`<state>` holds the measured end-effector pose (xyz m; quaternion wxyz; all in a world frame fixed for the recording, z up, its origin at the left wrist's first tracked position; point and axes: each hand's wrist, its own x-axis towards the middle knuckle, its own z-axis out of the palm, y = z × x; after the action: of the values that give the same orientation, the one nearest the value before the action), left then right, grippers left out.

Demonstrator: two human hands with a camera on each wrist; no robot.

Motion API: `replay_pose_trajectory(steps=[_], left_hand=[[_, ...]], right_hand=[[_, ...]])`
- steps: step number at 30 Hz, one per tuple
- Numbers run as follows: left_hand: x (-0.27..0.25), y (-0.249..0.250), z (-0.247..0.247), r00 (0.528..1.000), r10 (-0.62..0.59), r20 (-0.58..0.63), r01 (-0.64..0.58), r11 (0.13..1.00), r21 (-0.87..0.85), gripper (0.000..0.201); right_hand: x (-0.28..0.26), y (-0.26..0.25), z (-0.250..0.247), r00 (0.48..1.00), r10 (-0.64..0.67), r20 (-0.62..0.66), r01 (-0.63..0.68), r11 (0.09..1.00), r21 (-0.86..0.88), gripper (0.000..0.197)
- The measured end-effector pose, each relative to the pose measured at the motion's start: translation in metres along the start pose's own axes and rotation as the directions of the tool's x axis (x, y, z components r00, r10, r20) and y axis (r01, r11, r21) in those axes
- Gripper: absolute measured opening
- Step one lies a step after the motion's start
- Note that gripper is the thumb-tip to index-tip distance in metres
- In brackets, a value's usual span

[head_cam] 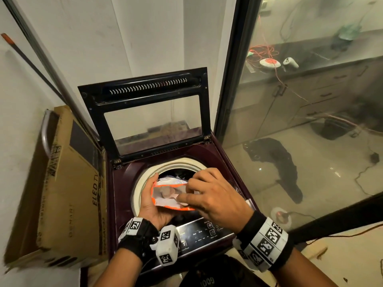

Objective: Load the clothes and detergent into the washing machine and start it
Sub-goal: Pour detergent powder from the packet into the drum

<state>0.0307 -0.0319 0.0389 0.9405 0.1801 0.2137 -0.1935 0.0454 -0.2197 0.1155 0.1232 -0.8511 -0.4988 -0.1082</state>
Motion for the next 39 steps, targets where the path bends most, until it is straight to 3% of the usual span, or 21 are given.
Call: replay_pose_trajectory(steps=[2,6,9,16,23,27,31,35,39], left_hand=[[0.002,0.004,-0.003,0.999,0.014,-0.031,-0.013,1.000,0.020,0.074],[0.006,0.008,-0.007,0.997,0.038,-0.069,-0.030,0.993,0.113,0.068],[0.008,0.004,-0.007,0.994,0.037,-0.105,-0.017,0.984,0.178,0.071],[0.009,0.000,-0.007,0.982,0.148,-0.118,-0.134,0.984,0.118,0.069],[0.009,0.006,-0.005,0.965,0.224,-0.139,-0.217,0.974,0.065,0.077],[0.012,0.009,-0.008,0.962,0.237,-0.135,-0.230,0.971,0.064,0.085],[0.014,0.011,-0.009,0.960,0.220,-0.172,-0.212,0.975,0.061,0.080],[0.017,0.012,-0.006,0.956,0.226,-0.186,-0.226,0.974,0.022,0.081],[0.015,0.016,-0.009,0.965,0.126,-0.231,-0.128,0.992,0.007,0.108]], right_hand=[[-0.005,-0.001,-0.001,0.997,0.042,-0.060,-0.039,0.998,0.055,0.032],[-0.007,-0.006,-0.006,0.958,0.273,-0.082,-0.242,0.931,0.272,0.025],[-0.002,-0.007,-0.008,0.918,0.389,-0.078,-0.352,0.889,0.292,0.025],[0.001,-0.012,-0.009,0.905,0.408,-0.124,-0.391,0.910,0.141,0.038],[0.001,-0.021,-0.008,0.898,0.395,-0.196,-0.384,0.919,0.093,0.021],[0.002,-0.024,0.000,0.911,0.389,-0.137,-0.378,0.921,0.100,0.020],[-0.002,-0.028,0.006,0.945,0.298,-0.137,-0.285,0.953,0.106,0.029],[-0.011,-0.026,0.011,0.999,0.029,-0.044,-0.031,0.998,-0.045,0.034],[-0.015,-0.027,0.018,0.996,-0.093,0.008,0.093,0.992,-0.084,0.022]])
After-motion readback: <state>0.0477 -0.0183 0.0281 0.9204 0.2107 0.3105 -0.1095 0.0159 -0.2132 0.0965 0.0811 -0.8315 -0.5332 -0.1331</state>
